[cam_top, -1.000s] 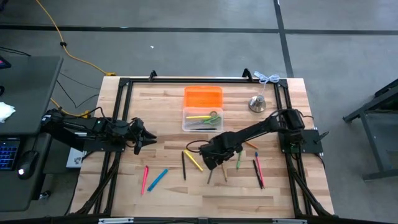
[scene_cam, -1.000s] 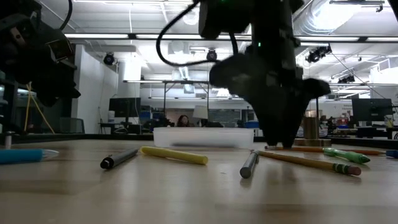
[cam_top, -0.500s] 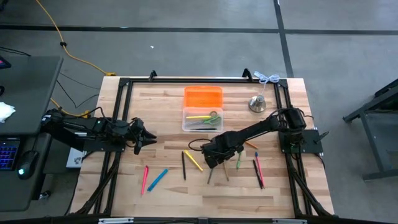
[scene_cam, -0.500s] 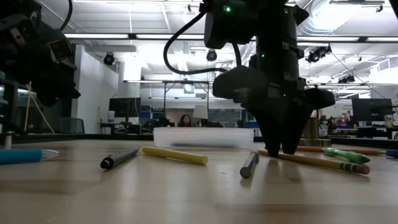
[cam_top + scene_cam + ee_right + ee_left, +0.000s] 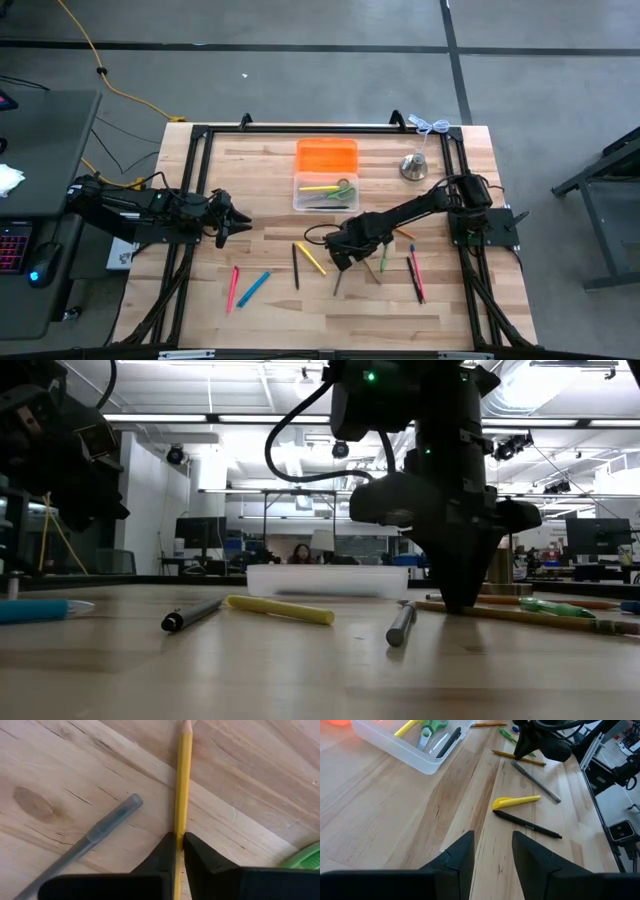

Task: Pick & place school supplies into a supply box
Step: Put the yellow pencil into the orange supply box

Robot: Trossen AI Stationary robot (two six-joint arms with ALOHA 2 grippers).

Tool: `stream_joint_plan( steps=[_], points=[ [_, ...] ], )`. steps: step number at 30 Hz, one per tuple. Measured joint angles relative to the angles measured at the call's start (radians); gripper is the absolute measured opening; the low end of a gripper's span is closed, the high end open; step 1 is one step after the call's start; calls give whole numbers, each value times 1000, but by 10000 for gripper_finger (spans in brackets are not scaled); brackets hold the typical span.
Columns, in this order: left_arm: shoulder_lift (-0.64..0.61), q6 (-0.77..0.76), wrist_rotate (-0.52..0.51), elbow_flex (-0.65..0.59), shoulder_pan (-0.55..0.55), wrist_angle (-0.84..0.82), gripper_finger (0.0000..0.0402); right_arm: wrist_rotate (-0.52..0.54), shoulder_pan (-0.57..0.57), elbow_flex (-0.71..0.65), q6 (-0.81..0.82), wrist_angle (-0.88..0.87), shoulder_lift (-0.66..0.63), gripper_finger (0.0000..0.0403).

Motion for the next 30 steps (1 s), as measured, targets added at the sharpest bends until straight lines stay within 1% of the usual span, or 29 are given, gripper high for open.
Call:
stream_joint_plan(
  steps=[3, 7, 15, 23, 30],
  points=[
    [0, 1, 0, 0, 0, 0, 161, 13, 5, 0, 3, 0, 10, 3],
    [0, 3, 0, 0, 0, 0, 161, 45, 11, -1, 7, -12, 11, 6],
    [0, 3, 0, 0, 0, 0, 161, 32, 11, 2, 7, -14, 8, 4],
    [0, 3, -3, 0, 0, 0, 161, 21, 8, -3, 43, -10, -49, 1],
    [0, 4, -3, 0, 0, -2, 161, 39, 6, -3, 60, -3, -106, 1]
  ],
)
